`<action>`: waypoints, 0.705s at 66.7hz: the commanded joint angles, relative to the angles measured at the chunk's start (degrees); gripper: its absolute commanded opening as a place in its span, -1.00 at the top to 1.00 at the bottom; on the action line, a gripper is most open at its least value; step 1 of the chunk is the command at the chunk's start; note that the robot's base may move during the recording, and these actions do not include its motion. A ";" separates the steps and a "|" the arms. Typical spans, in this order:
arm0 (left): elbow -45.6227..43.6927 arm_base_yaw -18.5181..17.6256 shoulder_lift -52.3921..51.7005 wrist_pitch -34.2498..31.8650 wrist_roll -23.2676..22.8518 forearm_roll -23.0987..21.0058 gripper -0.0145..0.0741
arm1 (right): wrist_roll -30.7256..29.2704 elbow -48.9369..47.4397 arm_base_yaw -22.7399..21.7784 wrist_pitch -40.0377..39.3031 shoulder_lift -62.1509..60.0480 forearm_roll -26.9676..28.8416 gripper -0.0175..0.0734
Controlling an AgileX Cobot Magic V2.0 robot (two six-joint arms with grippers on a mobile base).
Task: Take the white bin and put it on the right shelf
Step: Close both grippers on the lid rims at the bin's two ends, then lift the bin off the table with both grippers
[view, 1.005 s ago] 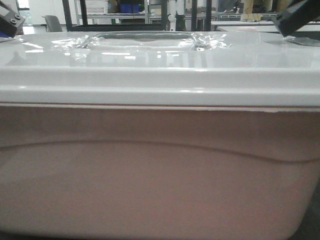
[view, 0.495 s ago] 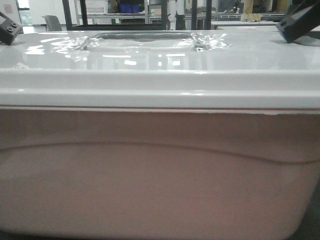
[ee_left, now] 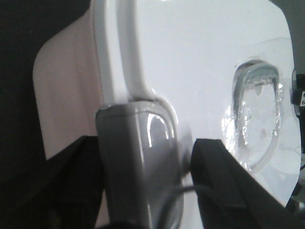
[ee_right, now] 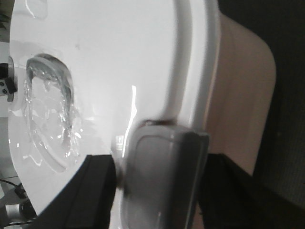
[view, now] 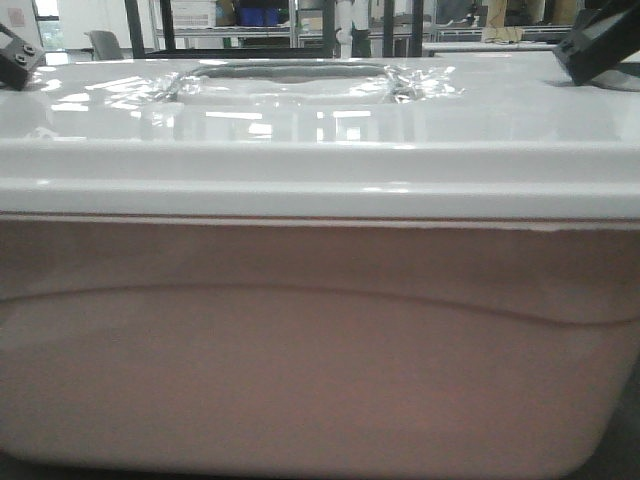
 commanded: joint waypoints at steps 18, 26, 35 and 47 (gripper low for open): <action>-3.28 -3.58 -7.02 7.96 1.69 -5.38 0.13 | -5.58 -1.52 0.01 8.31 -5.16 9.11 -0.36; -4.84 -3.58 -8.35 7.96 1.69 -5.75 0.13 | -5.71 -1.63 0.01 8.31 -7.16 9.24 -0.36; -5.75 -3.58 -9.63 7.96 1.46 -5.98 0.13 | -5.71 -3.13 0.01 8.31 -9.22 9.24 -0.36; -5.88 -3.58 -11.34 7.96 1.37 -5.98 0.13 | -5.71 -7.11 0.01 8.31 -11.29 9.24 -0.36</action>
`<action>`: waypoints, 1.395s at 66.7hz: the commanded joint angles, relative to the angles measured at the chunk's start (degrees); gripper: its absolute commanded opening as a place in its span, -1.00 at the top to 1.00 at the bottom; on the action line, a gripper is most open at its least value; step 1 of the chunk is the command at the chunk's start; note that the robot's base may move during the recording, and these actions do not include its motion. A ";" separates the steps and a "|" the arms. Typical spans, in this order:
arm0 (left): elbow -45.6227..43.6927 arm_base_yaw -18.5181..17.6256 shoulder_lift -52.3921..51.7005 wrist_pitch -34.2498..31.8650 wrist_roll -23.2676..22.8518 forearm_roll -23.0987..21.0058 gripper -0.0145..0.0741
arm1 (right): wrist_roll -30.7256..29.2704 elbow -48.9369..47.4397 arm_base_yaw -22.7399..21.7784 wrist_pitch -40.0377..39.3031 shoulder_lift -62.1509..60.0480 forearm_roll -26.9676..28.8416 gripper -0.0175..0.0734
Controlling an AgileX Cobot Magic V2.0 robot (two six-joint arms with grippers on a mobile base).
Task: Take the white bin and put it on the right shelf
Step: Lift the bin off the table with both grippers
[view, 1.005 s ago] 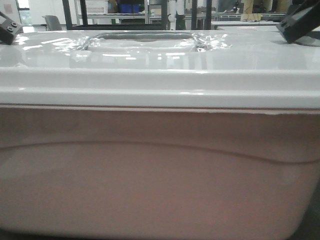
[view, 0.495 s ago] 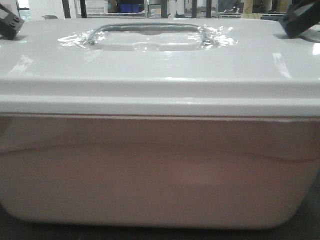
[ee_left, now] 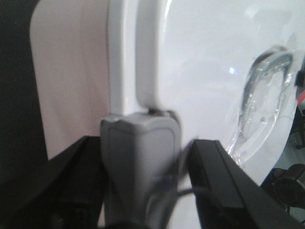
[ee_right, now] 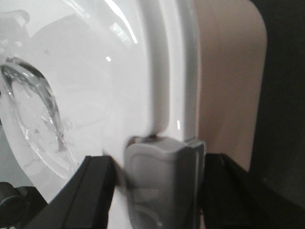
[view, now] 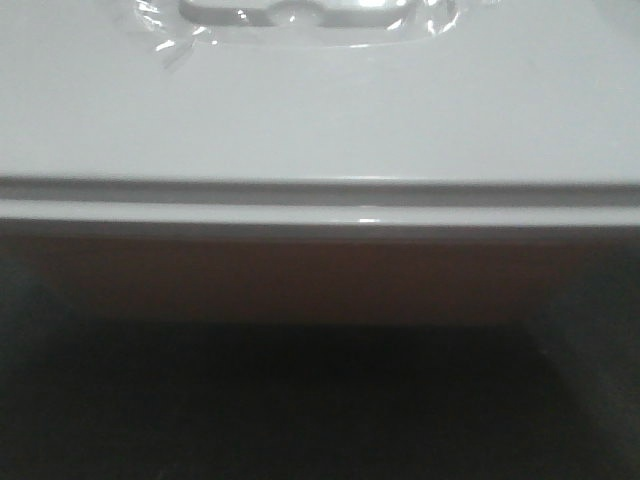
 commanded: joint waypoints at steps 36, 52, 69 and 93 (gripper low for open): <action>-3.12 -1.21 -8.63 5.45 0.53 -12.93 0.13 | -0.72 -8.01 0.44 10.01 -3.41 10.03 -0.36; -3.12 -1.21 -8.76 2.55 0.53 -15.87 0.13 | -0.72 -8.01 0.44 9.87 -6.31 10.15 -0.36; -3.12 -1.21 -8.76 2.15 0.53 -15.98 0.13 | -0.72 -8.01 0.44 8.22 -8.16 10.15 -0.36; -3.12 -1.21 -8.76 1.21 2.25 -18.14 0.13 | -1.11 -8.01 0.44 9.60 -8.16 8.51 -0.36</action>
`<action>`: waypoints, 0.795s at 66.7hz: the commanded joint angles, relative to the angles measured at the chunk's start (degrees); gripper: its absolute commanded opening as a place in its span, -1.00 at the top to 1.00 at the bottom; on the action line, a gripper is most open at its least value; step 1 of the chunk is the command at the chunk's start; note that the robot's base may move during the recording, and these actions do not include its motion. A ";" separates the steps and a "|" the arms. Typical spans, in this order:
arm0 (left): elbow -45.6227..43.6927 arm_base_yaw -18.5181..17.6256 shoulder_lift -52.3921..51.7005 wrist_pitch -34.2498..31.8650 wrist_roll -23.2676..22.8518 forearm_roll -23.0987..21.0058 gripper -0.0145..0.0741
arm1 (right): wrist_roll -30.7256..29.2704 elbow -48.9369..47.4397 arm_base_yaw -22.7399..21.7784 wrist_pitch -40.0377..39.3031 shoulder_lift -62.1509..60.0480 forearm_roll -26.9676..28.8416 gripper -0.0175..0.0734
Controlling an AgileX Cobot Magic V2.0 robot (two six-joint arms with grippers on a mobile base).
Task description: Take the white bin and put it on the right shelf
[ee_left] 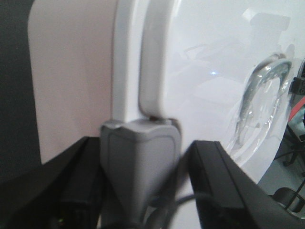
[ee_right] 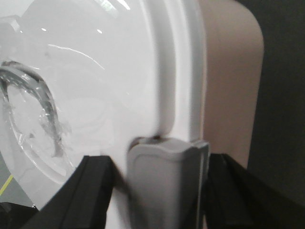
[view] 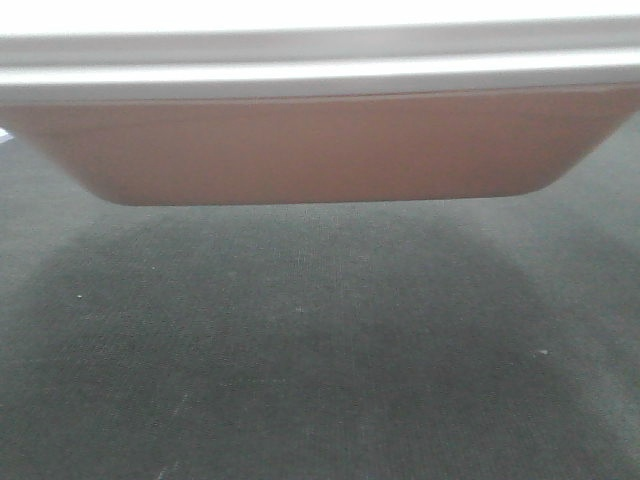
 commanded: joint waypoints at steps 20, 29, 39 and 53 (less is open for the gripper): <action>-2.11 -1.32 -1.22 2.23 2.34 -11.96 0.13 | -0.89 -2.10 0.82 8.25 -1.13 9.55 -0.36; -2.11 -1.32 -1.22 2.14 2.34 -11.96 0.13 | -0.89 -2.10 0.82 7.56 -1.13 9.55 -0.36; -2.11 -1.32 -1.22 1.99 2.34 -11.96 0.13 | -0.89 -2.10 0.82 7.44 -1.13 9.55 -0.36; -2.11 -1.32 -1.22 1.99 2.34 -11.96 0.13 | -0.94 -2.10 0.82 6.07 -1.13 10.91 -0.36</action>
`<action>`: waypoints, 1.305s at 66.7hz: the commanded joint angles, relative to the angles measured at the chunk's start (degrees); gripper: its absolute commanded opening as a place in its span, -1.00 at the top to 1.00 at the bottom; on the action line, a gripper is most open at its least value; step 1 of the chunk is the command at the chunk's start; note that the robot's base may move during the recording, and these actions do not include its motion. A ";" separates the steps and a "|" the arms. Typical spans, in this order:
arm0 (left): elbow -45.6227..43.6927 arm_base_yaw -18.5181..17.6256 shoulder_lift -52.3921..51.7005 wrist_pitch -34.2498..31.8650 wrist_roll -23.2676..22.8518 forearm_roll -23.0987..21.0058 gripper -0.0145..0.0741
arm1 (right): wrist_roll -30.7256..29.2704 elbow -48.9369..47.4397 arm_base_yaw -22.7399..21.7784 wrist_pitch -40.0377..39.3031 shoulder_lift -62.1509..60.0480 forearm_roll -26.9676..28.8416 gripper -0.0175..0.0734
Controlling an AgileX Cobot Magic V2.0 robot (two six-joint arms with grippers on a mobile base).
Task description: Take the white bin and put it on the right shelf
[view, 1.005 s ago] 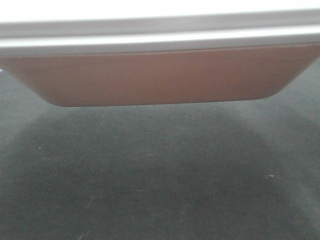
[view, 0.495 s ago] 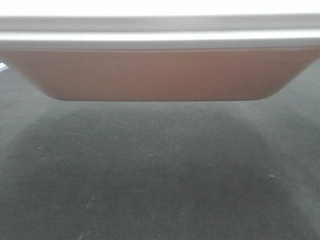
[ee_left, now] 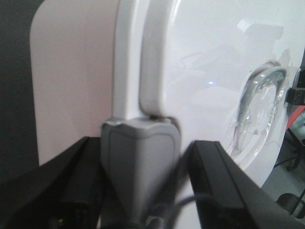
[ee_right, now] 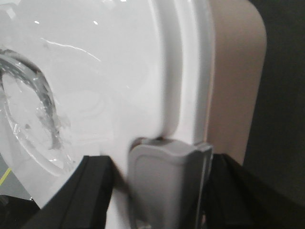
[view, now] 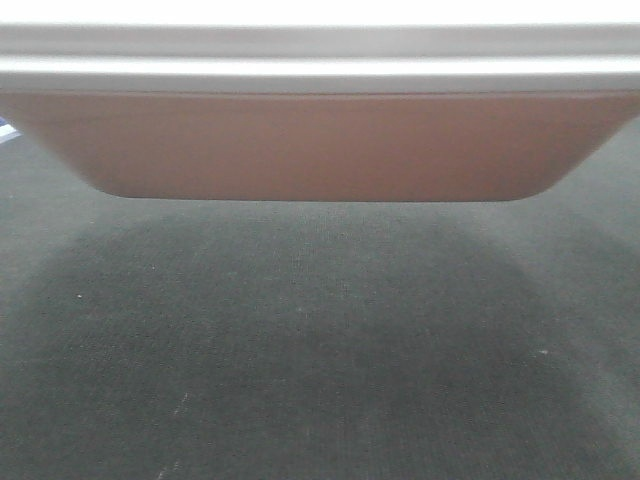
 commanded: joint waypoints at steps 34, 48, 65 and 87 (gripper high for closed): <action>-2.11 -1.32 -1.22 3.15 0.61 -10.80 0.13 | -1.27 -2.10 0.82 4.38 -1.13 12.93 -0.36; -2.11 -1.32 -1.22 3.15 0.61 -10.80 0.13 | -1.27 -2.10 0.82 4.38 -1.13 12.93 -0.36; -2.11 -1.32 -1.22 3.15 0.61 -10.80 0.13 | -1.27 -2.10 0.82 4.38 -1.13 12.93 -0.36; -2.11 -1.32 -1.22 3.15 0.61 -10.80 0.13 | -1.27 -2.10 0.82 4.43 -1.13 12.93 -0.36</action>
